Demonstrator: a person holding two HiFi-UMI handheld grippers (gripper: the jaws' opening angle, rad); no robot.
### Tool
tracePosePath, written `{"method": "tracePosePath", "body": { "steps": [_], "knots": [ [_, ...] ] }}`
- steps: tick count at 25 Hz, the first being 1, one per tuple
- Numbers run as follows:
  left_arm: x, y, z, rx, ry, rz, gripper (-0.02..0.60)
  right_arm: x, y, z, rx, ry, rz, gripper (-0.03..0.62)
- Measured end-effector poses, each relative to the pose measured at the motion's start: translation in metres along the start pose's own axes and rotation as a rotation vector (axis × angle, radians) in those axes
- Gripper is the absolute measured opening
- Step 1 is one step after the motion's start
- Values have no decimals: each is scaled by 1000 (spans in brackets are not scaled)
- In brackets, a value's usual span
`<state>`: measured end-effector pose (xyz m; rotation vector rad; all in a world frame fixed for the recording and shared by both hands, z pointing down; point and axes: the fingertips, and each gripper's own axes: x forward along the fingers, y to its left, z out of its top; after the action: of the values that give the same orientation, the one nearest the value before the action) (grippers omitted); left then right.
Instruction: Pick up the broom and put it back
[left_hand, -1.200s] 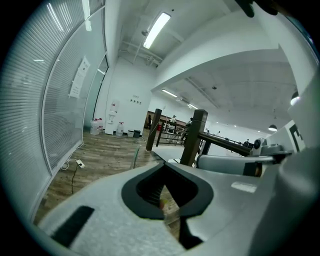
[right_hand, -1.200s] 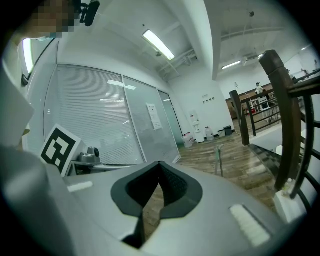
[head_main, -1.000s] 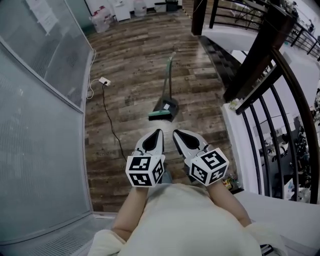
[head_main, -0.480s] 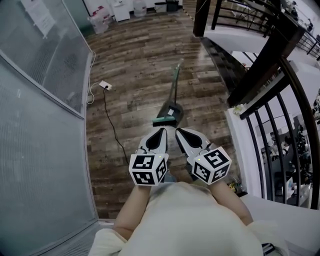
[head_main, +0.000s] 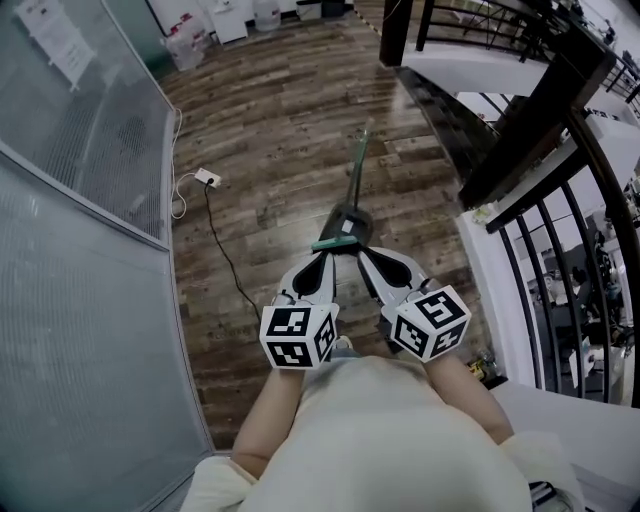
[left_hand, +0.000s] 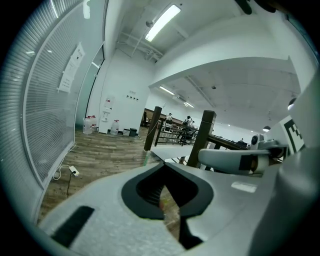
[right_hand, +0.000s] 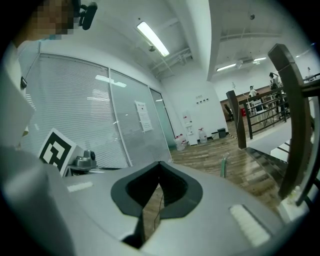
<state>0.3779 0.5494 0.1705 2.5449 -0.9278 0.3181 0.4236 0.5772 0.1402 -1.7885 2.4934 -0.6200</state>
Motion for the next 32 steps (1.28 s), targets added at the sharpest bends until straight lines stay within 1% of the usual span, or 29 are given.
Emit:
{"method": "tracePosePath", "body": {
  "steps": [5,14,20,25,28,32],
  "knots": [
    [7,17,2,14,16,-12,2,15,-4,-2,2,5,-27,5],
    [25,31,-4,-19,53,-27,2,30,-22,-2,19,24,-58,5],
    [47,39,0,-42,62,-30,2,56,-38,1,21,47,-24,5],
    [75,51,13,-106,50,-11,2,77,-61,16,12,54,3,6],
    [95,57,22,-91,52,9,2,88,-77,25,7,60,11,6],
    [122,56,33,-94,49,20,2,100,-102,37,-1,63,23,5]
  ]
}}
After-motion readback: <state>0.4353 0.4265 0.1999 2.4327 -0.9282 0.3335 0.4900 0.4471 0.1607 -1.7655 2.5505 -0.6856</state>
